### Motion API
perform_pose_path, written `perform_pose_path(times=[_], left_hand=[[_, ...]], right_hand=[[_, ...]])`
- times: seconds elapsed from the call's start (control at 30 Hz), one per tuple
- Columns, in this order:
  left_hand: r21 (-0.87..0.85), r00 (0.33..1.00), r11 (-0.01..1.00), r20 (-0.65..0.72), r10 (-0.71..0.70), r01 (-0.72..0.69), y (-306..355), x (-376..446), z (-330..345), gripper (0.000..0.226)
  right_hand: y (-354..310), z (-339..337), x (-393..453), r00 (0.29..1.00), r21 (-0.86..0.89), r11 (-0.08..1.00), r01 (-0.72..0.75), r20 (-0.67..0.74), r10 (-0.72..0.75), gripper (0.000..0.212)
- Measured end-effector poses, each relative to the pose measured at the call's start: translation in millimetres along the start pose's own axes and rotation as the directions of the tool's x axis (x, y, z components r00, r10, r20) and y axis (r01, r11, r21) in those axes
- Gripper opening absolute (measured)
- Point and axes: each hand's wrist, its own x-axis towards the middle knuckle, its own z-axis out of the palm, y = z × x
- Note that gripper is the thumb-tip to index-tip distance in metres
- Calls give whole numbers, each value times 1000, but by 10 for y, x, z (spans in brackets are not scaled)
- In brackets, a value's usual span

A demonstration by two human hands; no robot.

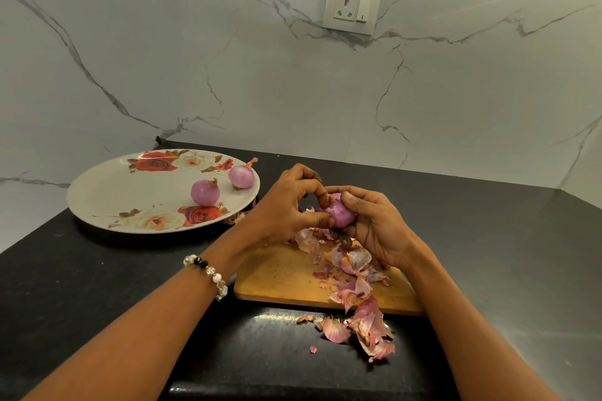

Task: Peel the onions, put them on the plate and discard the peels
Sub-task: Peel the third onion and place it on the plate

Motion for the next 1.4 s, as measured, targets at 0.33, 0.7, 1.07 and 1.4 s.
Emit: perform_pose_path(times=[0.33, 0.7, 1.07, 1.4], left_hand=[[31, 998, 998, -35, -59, 61, 43, -8, 61, 18], [-68, 971, 971, -51, -233, 230, 118, -54, 78, 16], [-107, 956, 955, -73, -284, 276, 150, -43, 113, 13], [-103, 934, 961, -231, -274, 256, 123, -26, 208, 10]], right_hand=[[3, -12, 15, 1000, -53, 998, 14, -21, -15, 35], [58, -54, 46, 993, -385, 919, 90, -40, -113, 24], [103, -100, 58, 934, -639, 712, 291, 27, -358, 42], [166, -116, 95, 896, -785, 547, 290, 22, -443, 31]])
